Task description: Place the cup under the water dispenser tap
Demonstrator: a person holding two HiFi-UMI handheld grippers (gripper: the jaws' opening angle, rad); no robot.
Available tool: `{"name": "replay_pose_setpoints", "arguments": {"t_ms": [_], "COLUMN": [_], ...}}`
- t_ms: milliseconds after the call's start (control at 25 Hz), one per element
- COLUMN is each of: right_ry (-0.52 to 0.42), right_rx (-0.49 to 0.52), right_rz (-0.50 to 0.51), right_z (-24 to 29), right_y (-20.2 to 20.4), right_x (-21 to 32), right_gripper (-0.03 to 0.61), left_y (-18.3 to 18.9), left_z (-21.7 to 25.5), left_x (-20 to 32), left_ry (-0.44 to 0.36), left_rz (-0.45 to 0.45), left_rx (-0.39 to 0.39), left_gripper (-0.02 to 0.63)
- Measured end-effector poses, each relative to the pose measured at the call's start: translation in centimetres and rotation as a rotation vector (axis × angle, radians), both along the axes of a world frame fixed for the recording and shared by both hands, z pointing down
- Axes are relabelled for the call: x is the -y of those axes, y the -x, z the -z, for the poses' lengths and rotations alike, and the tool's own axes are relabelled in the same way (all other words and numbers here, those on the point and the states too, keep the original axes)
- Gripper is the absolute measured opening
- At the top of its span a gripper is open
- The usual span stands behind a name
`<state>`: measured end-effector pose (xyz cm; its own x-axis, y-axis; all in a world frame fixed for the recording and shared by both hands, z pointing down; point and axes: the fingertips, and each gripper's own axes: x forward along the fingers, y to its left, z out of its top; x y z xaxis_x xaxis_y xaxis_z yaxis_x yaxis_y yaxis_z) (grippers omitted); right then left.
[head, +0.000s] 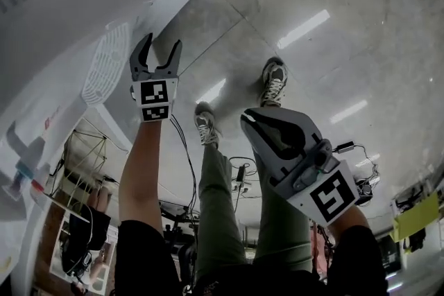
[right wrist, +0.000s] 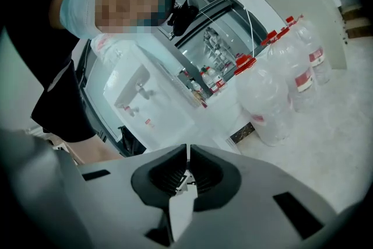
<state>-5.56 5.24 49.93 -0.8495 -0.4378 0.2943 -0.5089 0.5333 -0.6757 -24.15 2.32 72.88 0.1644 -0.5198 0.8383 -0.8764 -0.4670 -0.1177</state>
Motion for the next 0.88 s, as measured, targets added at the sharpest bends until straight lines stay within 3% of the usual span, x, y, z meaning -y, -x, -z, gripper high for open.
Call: {"name": "replay_pose_setpoints", "arguments": {"t_ms": [600, 880], "right_ry": [0.01, 0.041], "right_rx": [0.019, 0.011], "right_rz": [0.069, 0.062], "right_z": [-8.0, -11.4], "right_y": [0.3, 0.0], "right_x": [2.4, 2.3], "right_gripper": [0.046, 0.046], "left_y": [6.0, 7.0], "left_z": [-8.3, -11.0], "left_x": [6.8, 8.9], "left_ry": [0.011, 0.051], "left_rz": [0.1, 0.038], "left_rx": [0.163, 0.239], "left_gripper": [0.318, 0.319]}}
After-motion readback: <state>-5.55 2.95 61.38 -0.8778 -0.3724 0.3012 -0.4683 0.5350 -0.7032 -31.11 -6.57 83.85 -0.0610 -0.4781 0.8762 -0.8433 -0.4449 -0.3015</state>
